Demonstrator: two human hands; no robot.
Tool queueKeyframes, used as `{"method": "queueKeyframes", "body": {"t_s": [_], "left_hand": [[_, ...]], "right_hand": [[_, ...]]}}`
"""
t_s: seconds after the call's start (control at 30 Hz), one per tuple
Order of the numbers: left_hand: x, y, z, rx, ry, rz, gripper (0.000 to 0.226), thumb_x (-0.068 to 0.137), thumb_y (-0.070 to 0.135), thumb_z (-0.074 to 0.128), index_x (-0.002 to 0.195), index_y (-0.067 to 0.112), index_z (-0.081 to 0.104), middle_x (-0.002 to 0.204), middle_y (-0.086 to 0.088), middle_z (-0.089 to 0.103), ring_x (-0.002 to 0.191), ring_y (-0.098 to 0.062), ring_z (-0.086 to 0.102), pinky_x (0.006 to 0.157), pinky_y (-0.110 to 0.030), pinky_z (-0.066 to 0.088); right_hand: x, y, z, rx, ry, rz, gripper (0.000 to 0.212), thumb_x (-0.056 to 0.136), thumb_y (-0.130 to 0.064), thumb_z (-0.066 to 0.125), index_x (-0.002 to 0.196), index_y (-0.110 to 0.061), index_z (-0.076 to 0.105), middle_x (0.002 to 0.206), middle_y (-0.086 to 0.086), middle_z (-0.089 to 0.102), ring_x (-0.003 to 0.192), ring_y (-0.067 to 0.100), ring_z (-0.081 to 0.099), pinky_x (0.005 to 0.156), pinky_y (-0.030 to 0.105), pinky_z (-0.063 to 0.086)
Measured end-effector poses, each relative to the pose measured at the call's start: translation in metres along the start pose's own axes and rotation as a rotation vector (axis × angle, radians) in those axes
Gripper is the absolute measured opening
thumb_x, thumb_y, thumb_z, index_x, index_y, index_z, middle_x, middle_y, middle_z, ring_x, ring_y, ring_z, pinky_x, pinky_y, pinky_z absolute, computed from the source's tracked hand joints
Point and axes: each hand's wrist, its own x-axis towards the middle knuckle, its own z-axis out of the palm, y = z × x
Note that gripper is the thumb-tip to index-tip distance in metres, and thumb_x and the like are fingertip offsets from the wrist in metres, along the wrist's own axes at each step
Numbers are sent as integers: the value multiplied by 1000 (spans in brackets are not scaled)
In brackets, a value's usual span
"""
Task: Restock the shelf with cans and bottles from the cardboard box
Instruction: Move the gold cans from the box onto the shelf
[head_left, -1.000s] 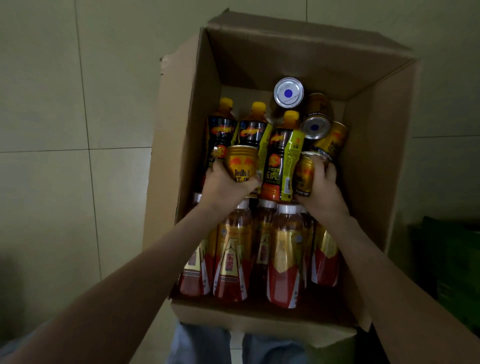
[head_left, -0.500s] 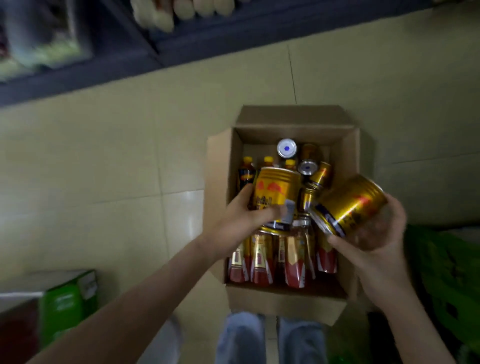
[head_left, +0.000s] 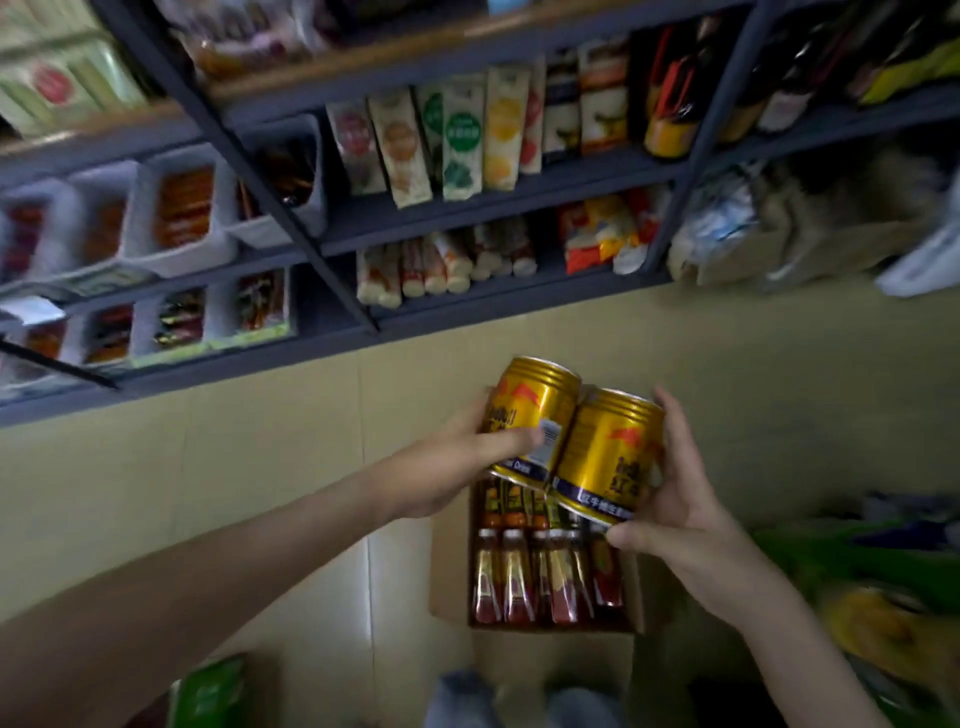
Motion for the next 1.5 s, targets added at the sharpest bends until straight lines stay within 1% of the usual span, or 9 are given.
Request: {"method": "queueKeyframes", "body": {"t_s": [0.27,0.37,0.5,0.67,0.8,0.9,1.03,1.23,1.5], "left_hand": [[-69,69,75,123,-315,137,82,65,34,74,136,12,39,127,-17,59,110,-31,63,86,-41,53],[-99,78,120,118,-509,154,79,69,29,72,137,11,37,131,-20,57,115,-38,58,94,-49,50],[-146,85,193,218,-702,212,62,71,24,72,128,16,47,117,-11,66,105,-27,65,91,-40,53],[-214,78,293,345,-882,334,58,70,20,70,125,15,51,106,-6,69,91,-18,69,74,-28,55],[-285,53,374,445,-959,483,63,58,36,79,115,20,56,101,1,71,94,-17,68,83,-33,55],[-349,19,428,483,-1036,572,62,55,40,79,110,25,57,100,3,69,97,-18,66,85,-32,54],[-434,-30,485,522,-1146,682,70,48,45,78,112,31,53,107,7,68,100,-13,65,91,-35,53],[-558,-53,579,525,-1247,863,72,62,34,84,124,24,50,112,8,65,99,-2,64,85,-22,53],[-665,-27,686,422,-1231,1105,75,45,55,81,114,35,56,105,14,69,98,-5,66,90,-35,53]], "right_hand": [[-126,-58,57,-49,234,-227,113,73,16,66,140,-57,10,126,-20,59,117,17,60,89,31,52],[-181,-71,76,-9,450,-308,92,80,-2,70,134,-58,21,131,-1,54,111,25,63,84,35,55],[-270,-89,97,-17,763,-405,73,82,-23,62,131,-61,24,130,-3,51,104,21,66,80,38,57],[-396,-97,125,-175,1113,-565,93,72,-27,70,139,-57,14,131,-8,48,106,11,64,80,32,57],[-504,-87,152,-167,1345,-613,95,65,-24,74,139,-46,19,118,-13,55,94,0,66,71,19,56],[-590,-62,181,-185,1423,-594,74,60,-32,77,123,-44,39,102,-17,66,88,-1,67,64,14,54],[-702,-30,223,-221,1492,-577,77,46,-41,78,114,-47,45,97,-22,69,90,2,68,69,23,57],[-848,-37,250,-403,1639,-665,67,59,-32,75,119,-42,46,99,-26,68,91,-6,65,63,10,51],[-978,-87,248,-603,1784,-954,89,63,-37,83,138,-33,35,118,-14,65,105,3,64,84,26,55]]}}
